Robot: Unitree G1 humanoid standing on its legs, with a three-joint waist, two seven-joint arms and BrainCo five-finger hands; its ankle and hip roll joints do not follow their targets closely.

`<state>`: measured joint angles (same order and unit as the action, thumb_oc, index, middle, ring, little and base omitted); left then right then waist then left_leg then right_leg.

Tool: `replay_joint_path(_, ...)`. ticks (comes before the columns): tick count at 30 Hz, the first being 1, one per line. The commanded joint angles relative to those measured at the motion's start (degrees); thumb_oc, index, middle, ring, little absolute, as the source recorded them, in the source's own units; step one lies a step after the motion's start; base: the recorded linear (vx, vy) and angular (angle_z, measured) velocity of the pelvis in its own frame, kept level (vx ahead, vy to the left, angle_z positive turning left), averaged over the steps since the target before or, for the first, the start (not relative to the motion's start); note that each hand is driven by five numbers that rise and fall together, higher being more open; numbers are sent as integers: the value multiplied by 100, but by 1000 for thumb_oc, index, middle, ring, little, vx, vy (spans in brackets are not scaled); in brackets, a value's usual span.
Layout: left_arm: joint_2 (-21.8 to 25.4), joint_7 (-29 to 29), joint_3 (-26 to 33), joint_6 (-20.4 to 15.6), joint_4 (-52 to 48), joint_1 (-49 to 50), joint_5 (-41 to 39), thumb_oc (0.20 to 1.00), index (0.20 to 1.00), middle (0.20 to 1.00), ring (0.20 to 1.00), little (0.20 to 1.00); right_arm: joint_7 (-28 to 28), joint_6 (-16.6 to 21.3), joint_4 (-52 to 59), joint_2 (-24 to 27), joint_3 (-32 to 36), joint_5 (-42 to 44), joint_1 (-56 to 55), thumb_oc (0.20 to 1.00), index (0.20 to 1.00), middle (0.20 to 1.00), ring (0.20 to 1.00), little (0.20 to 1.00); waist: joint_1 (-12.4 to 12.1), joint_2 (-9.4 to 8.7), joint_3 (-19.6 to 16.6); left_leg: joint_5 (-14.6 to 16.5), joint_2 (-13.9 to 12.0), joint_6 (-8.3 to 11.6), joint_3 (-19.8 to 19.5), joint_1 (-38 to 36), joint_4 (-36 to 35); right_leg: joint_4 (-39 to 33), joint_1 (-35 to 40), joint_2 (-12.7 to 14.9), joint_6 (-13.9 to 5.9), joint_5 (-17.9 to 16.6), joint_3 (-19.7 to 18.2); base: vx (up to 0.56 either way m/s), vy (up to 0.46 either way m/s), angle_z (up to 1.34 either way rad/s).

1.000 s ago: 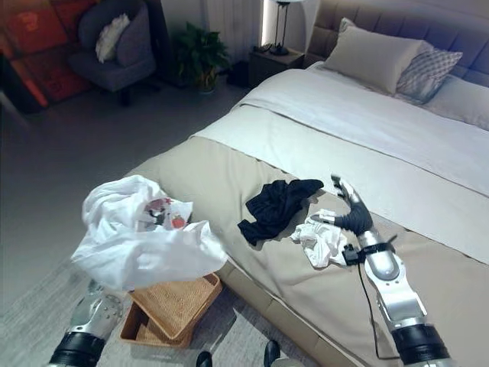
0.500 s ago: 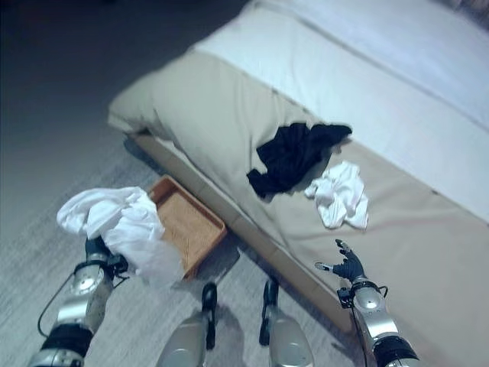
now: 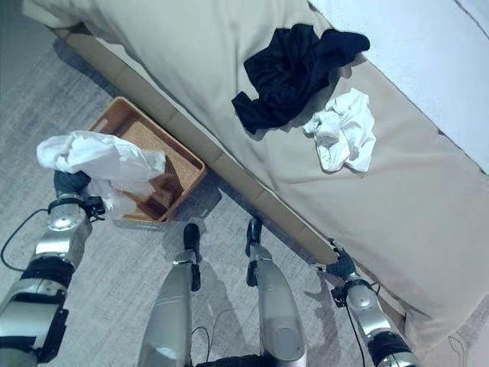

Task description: Pick up clothes into the bucket

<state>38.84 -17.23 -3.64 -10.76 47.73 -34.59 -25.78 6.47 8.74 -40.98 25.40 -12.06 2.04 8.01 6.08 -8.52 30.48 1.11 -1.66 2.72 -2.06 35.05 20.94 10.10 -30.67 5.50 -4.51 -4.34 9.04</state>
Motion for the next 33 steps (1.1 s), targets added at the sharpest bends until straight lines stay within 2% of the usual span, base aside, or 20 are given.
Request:
replay_joint_path(1,643,-186,-100,-303,315,-632,-152,200,200,200,200,200,264,287,350,155,-231,387,149,1000,1000,1000,1000,1000,29,-450,-69,242,36,-85,-142,187,362,109,14,281,-411,-65,-57,0,0,0)
replay_joint_path(4,686,-208,-81,-306,418,-718,-276,200,200,200,200,200,309,318,398,128,-291,430,213,1000,1000,1000,1000,1000,62,-525,-69,271,-10,-78,-120,372,437,14,-117,246,-437,-160,-59,5,9,-3)
replay_joint_path(5,700,-225,-66,-280,537,-784,-326,413,413,413,413,413,327,324,467,119,-317,456,232,1000,1000,1000,1000,1000,90,-582,-69,288,-32,-77,-109,446,472,-49,-160,233,-461,-208,-77,9,5,-5)
replay_joint_path(6,733,-277,-76,-253,620,-836,-270,1000,1000,1000,1000,1000,363,332,497,110,-334,457,251,1000,1000,1000,1000,1000,99,-616,-69,303,-40,-77,-92,509,503,-113,-192,209,-474,-243,-86,0,0,0)
replay_joint_path(13,590,-346,-63,-64,884,-852,-156,1000,1000,1000,1000,1000,501,384,797,31,-356,626,386,1000,1000,1000,1000,1000,120,-658,-69,363,-51,-93,-12,578,515,-369,-176,170,-502,-323,-146,28,35,-8)
replay_joint_path(18,421,-327,-89,-63,784,-666,107,1000,1000,1000,1000,1000,636,541,1325,125,-191,725,635,1000,1000,1000,1000,1000,108,-576,-69,368,-14,-113,49,502,430,-417,-138,204,-499,-325,-167,4,45,-5)
replay_joint_path(20,267,-460,-12,133,1090,-743,214,1000,1000,1000,1000,1000,842,595,1808,163,-20,649,724,1000,1000,1000,1000,1000,126,-519,-69,345,12,-115,63,411,325,-421,-92,228,-496,-306,-145,1,7,-2)
replay_joint_path(23,152,-500,70,195,1077,-682,228,1000,1000,1000,1000,1000,1061,613,2278,255,223,531,753,1000,1000,1000,1000,1000,122,-462,-69,310,32,-112,60,345,233,-420,-65,252,-504,-310,-116,0,0,0)
replay_joint_path(25,-137,-636,237,212,825,-198,410,1000,1000,1000,1000,1000,1594,651,2676,359,724,301,976,1000,1000,1000,1000,1000,41,-321,-69,272,53,-127,75,224,101,-404,-14,287,-509,-290,-92,0,0,0)
replay_joint_path(26,-148,-644,244,219,809,-183,416,1000,1000,1000,1000,1000,1597,644,2686,364,723,297,966,1000,1000,1000,1000,1000,42,-316,-69,271,53,-127,76,214,96,-404,-8,286,-509,-289,-93,13,5,-5)
replay_joint_path(28,-500,-763,280,208,459,332,597,1000,1000,1000,1000,1000,2066,591,2682,479,1101,120,1315,1000,1000,1000,1000,1000,-73,-160,-69,257,83,-154,111,92,-13,-318,-4,335,-499,-248,-75,8,10,-13)
replay_joint_path(29,-510,-771,287,216,441,346,603,1000,1000,1000,1000,1000,2069,590,2681,485,1096,119,1314,1000,1000,1000,1000,1000,-70,-156,-69,256,83,-154,113,86,-16,-315,-2,335,-500,-247,-76,13,4,-8)
replay_joint_path(30,-652,-747,298,213,388,660,735,1000,1000,1000,1000,1000,2233,500,2483,656,1208,33,1582,1000,1000,1000,1000,1000,-166,-30,-69,239,114,-173,125,6,-87,-207,-4,388,-480,-199,-77,0,0,0)
replay_joint_path(31,-658,-748,306,213,385,666,738,1000,1000,1000,1000,1000,2235,505,2474,663,1199,36,1591,1000,1000,1000,1000,1000,-159,-28,-69,237,115,-173,126,1,-94,-202,-4,390,-481,-196,-78,19,-6,-4)
replay_joint_path(33,-732,-829,98,224,46,994,1346,1000,1000,1000,1000,1000,2418,417,2223,899,1325,-41,1834,1000,1000,1000,1000,1000,-249,125,-69,182,159,-172,96,-86,-231,-73,-16,444,-457,-108,-53,23,-35,-5)
